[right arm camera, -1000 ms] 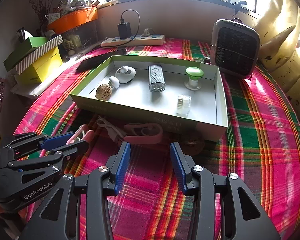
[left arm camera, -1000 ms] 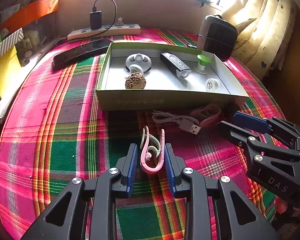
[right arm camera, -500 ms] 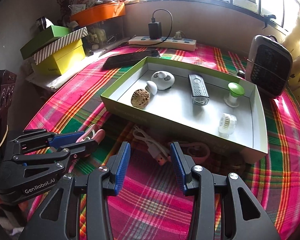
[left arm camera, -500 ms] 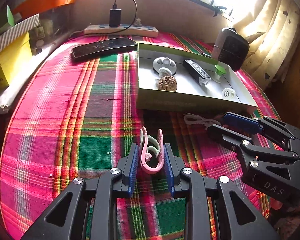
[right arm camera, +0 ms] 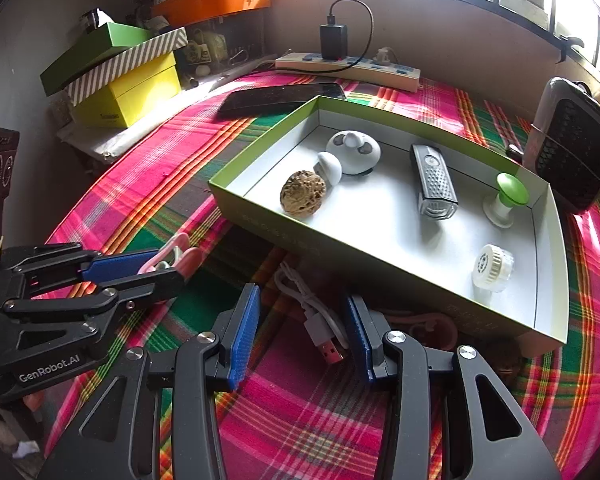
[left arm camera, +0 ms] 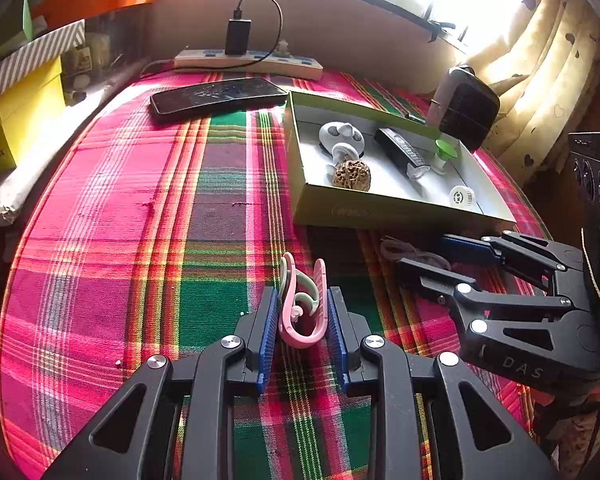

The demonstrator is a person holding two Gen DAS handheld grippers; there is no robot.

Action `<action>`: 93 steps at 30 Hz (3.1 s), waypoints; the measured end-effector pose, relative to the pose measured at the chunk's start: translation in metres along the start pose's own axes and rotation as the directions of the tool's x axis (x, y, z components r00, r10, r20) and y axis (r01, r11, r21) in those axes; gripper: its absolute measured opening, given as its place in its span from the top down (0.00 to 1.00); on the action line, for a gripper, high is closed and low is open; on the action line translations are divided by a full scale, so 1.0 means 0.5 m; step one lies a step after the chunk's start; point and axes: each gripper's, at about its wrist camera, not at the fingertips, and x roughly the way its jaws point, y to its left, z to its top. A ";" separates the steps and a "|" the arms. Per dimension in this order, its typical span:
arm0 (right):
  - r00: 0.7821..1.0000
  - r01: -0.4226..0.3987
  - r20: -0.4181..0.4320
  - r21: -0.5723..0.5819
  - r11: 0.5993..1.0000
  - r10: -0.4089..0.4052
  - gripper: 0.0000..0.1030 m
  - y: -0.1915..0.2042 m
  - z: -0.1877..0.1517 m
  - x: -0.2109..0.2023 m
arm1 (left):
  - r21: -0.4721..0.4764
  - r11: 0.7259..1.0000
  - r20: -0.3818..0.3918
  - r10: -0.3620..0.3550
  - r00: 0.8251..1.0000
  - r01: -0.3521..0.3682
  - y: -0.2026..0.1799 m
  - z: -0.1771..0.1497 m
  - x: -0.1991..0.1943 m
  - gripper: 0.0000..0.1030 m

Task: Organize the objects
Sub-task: 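Grasp the white USB cable with the right gripper while the left lifts the pink clip, then carry the pink clip with the left gripper while the right carries the cable toward the box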

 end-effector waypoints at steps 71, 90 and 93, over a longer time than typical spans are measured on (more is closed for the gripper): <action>0.996 0.083 0.038 0.066 0.994 -0.086 0.81 0.025 -0.041 -0.017 | 0.061 0.994 0.042 0.089 0.995 -0.091 -0.026 -0.008 -0.001 0.78; 0.996 0.069 0.055 0.097 0.993 -0.075 0.81 0.020 -0.048 -0.028 | 0.051 0.994 0.032 0.095 0.995 -0.096 -0.033 -0.013 -0.005 0.79; 0.995 0.071 0.058 0.102 0.992 -0.077 0.81 0.018 -0.049 -0.032 | 0.051 0.994 0.031 0.097 0.995 -0.099 -0.034 -0.015 -0.007 0.79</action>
